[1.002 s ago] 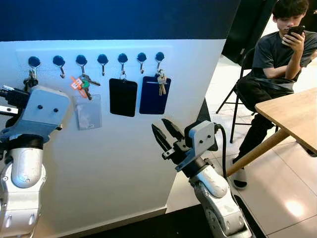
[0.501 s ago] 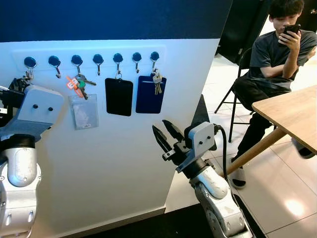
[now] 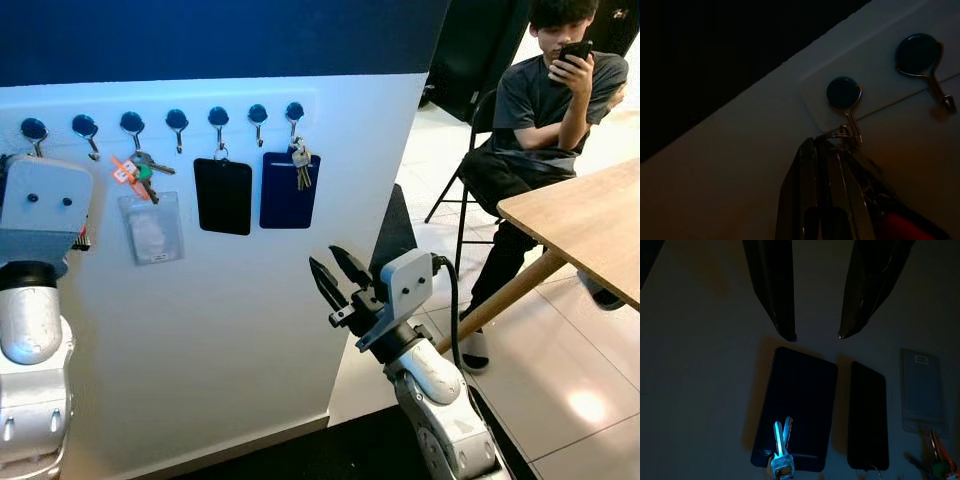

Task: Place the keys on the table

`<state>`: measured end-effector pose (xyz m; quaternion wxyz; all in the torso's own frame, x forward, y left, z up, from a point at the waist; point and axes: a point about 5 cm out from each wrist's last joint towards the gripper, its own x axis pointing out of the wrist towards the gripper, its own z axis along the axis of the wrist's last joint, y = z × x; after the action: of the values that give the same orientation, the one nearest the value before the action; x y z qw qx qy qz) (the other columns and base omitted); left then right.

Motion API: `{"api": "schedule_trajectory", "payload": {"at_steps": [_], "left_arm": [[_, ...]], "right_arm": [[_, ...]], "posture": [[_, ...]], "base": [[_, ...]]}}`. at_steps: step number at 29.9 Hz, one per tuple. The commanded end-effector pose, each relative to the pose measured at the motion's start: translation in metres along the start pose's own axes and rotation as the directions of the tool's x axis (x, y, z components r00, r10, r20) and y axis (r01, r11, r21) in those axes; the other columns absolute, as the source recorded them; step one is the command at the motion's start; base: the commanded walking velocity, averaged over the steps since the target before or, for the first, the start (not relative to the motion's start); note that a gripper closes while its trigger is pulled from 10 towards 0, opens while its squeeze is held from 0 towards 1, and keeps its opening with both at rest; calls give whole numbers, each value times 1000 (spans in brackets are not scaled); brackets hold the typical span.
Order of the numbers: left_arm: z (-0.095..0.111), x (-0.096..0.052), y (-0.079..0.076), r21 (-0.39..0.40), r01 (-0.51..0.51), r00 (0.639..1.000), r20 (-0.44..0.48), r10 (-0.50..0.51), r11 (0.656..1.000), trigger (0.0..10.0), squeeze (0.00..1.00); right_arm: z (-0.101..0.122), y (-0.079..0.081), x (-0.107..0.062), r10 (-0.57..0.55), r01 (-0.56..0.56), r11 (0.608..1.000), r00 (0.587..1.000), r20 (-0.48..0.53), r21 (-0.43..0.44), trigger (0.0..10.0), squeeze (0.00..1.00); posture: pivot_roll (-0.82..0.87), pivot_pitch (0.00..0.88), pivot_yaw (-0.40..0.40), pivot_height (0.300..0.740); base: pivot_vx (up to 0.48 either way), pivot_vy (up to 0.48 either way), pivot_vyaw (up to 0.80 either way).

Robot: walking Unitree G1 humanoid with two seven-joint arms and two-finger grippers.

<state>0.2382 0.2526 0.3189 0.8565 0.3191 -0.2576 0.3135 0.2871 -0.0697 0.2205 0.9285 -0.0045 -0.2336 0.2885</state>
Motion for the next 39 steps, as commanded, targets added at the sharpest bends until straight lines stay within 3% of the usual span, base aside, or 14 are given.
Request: {"api": "schedule_trajectory", "payload": {"at_steps": [1,7,18,20,22,26,30,37,39], "left_arm": [[-3,2,10,75,-51,999,7,50,996,10000,0],[-1,6,10,80,-59,998,25,57,995,10000,0],[8,9,13,20,-80,994,69,79,997,10000,0],[8,8,9,0,-27,997,68,27,1000,10000,0],[8,3,-3,-38,96,993,67,-93,995,10000,0],[9,0,-11,-64,175,983,70,-171,982,10000,0],[11,-4,-19,-90,309,949,90,-301,947,10000,0],[15,-2,-21,-100,362,929,122,-349,927,10000,0],[20,-7,-23,-50,369,919,168,-356,928,10000,0]], "right_arm": [[0,1,-1,0,0,1000,1000,-4,-2,10000,0],[-1,2,-2,2,-2,1000,1000,-6,0,10000,0],[-1,2,-1,8,-8,1000,1000,-5,0,10000,0],[-1,2,-1,8,-8,1000,1000,-5,-1,10000,0],[-1,2,-2,8,-8,1000,1000,-7,-1,10000,0],[-2,2,-2,8,-8,1000,1000,-9,-2,10000,0],[-2,3,-1,6,-6,1000,1000,-10,1,10000,0],[-2,3,-1,6,-6,1000,1000,-10,2,10000,0],[-2,2,-1,2,-2,1000,1000,-11,-1,10000,0]], "posture": [[191,168,-23,740],[198,161,-24,740],[199,157,-27,740],[197,162,-26,740],[198,163,-26,740],[198,163,-26,740],[202,169,-25,740],[201,168,-24,740],[198,171,-22,740]], "base": [[0,0,0],[0,0,0],[0,0,0],[0,0,0],[0,0,0],[0,0,0],[0,0,0],[0,0,0],[0,0,0]]}}
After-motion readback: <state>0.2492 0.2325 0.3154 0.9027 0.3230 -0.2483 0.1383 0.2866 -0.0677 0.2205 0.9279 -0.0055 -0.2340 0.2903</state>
